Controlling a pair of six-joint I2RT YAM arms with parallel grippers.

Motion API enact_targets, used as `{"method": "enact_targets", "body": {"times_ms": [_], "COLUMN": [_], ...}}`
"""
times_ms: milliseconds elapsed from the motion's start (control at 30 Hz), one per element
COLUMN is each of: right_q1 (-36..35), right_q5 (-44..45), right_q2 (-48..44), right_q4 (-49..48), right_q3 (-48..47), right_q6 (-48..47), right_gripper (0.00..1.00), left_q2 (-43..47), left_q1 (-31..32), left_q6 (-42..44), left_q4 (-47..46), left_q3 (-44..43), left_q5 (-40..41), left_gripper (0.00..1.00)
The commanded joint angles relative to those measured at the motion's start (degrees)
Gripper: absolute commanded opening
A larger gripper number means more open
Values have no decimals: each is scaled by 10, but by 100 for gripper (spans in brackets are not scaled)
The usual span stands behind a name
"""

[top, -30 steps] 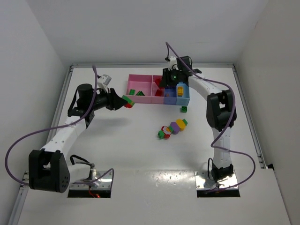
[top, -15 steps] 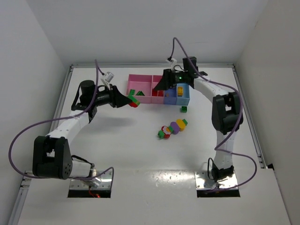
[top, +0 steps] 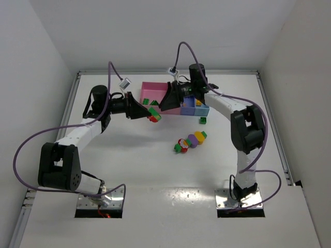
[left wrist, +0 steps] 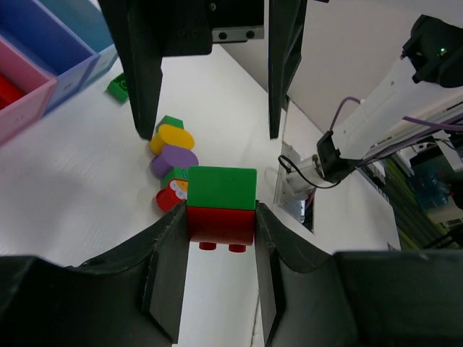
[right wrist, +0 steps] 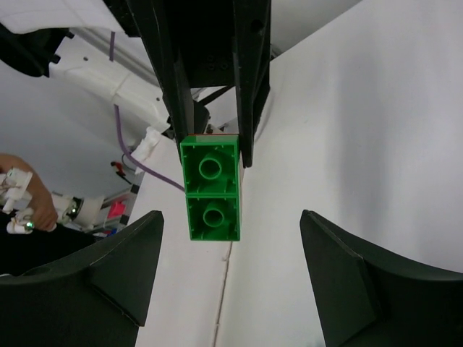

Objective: Sort the legos into containers by color

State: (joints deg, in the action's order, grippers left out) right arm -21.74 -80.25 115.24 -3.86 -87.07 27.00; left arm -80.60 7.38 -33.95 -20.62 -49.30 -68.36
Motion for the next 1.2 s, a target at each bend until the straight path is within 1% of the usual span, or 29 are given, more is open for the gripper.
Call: {"method": "enact_targets", "body": {"times_ms": [0, 233, 433, 500, 533, 600, 633, 700, 733, 833, 867, 967, 1000, 1067, 1167], "right_q1": [-12, -43, -55, -60, -60, -60, -60, -60, -60, -60, -55, -41, -41, -27, -9], "right_q5": [-32, -37, -37, -37, -31, -26, -25, -25, -25, -25, -25, -25, -25, -20, -20], "right_q2": [-27, -27, -27, -27, -27, -27, -22, -22, -17, -17, -17, -17, -17, -17, -17], "right_q4": [-42, -42, -48, -48, -48, -48, -48, -48, -48, -48, -48, -48, -48, -42, -42], "right_q3": [-2, -2, -2, -2, -2, -2, -2, -2, -7, -7, -7, -7, -7, -7, -2], "right_q6": [-1, 4, 4, 4, 4, 4, 4, 4, 4, 4, 4, 4, 4, 4, 4], "right_gripper": [76, 76, 76, 70, 61, 53, 44, 37, 29, 19, 13, 6, 6, 2, 1], "left_q2": [4, 10, 10, 4, 4, 4, 4, 4, 4, 4, 10, 16, 16, 23, 33], "left_q1": [5, 5, 5, 5, 5, 5, 5, 5, 5, 5, 5, 0, 0, -5, -5], "left_q6": [-9, -9, -9, -9, -9, -9, -9, -9, -9, -9, -9, -4, -4, 1, 6], "left_q4": [-35, -35, -35, -35, -35, -41, -41, -41, -41, -41, -41, -41, -34, -28, -23], "left_q3": [-22, -22, -22, -27, -27, -27, -27, -27, -27, -22, -22, -10, -4, 2, 14], "left_q5": [-34, -28, -23, -23, -23, -23, -23, -23, -23, -23, -23, -23, -23, -18, -12], "left_gripper": [12, 12, 12, 12, 12, 12, 12, 12, 12, 12, 12, 12, 12, 12, 12]}}
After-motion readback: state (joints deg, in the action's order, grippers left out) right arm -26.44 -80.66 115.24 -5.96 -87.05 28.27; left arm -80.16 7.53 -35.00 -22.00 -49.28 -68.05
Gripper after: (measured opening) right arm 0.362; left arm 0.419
